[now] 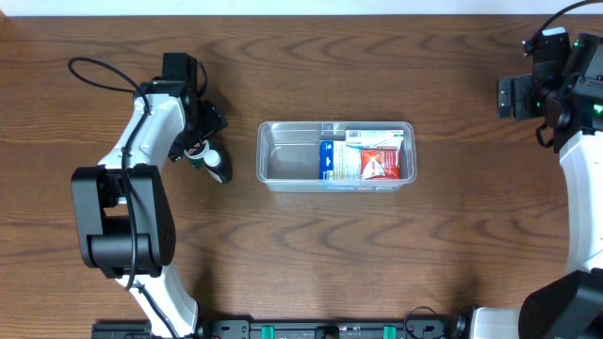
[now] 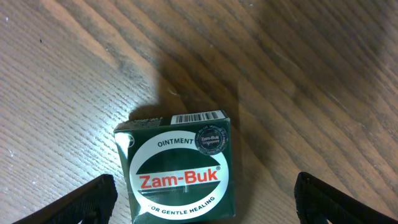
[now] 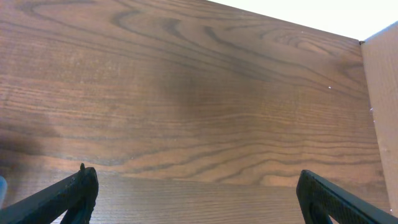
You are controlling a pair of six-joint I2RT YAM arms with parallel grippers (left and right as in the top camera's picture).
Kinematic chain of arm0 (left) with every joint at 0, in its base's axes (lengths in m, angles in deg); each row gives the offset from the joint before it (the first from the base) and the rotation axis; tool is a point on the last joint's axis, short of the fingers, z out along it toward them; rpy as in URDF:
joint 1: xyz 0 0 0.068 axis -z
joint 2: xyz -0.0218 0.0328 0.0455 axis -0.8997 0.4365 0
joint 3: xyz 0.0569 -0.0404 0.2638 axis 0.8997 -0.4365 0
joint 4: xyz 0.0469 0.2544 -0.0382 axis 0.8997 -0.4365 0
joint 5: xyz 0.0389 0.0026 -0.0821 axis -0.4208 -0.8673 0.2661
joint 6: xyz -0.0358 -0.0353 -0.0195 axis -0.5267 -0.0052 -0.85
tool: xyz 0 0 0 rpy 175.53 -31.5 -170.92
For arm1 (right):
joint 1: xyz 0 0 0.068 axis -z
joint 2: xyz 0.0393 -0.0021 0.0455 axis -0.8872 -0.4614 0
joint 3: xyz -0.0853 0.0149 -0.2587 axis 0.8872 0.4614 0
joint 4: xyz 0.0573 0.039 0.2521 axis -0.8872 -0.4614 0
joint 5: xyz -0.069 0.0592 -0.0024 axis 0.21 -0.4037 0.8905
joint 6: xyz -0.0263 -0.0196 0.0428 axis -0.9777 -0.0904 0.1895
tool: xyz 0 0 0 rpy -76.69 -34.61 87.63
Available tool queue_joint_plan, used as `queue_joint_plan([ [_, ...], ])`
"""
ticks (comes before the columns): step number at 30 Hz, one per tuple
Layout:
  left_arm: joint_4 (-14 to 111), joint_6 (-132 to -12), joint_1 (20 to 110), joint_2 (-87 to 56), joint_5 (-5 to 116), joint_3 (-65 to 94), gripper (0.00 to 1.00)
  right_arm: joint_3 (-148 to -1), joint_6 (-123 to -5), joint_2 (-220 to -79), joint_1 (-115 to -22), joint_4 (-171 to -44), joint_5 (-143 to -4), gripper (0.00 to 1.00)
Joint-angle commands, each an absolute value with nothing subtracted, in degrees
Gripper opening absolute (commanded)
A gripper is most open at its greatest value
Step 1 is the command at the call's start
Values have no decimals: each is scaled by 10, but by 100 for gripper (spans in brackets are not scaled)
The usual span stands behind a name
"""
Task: Pack container
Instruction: 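Move left gripper back to the green Zam-Buk tin, then close the left gripper on the green Zam-Buk tin and lift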
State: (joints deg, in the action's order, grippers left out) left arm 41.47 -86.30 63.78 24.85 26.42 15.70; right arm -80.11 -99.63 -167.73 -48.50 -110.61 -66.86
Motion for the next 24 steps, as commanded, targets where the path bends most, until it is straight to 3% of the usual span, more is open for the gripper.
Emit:
queue_joint_plan([
  [1,415,-885,629,257,261,144,92,-805,-989,-1682,-482,-1106,-669,99],
  [6,415,-893,624,257,262,126,97,-805,-989,-1682,-482,-1107,-669,99],
  [24,437,-896,624,306,286,109,98,-805,-989,-1682,-482,-1107,-669,99],
])
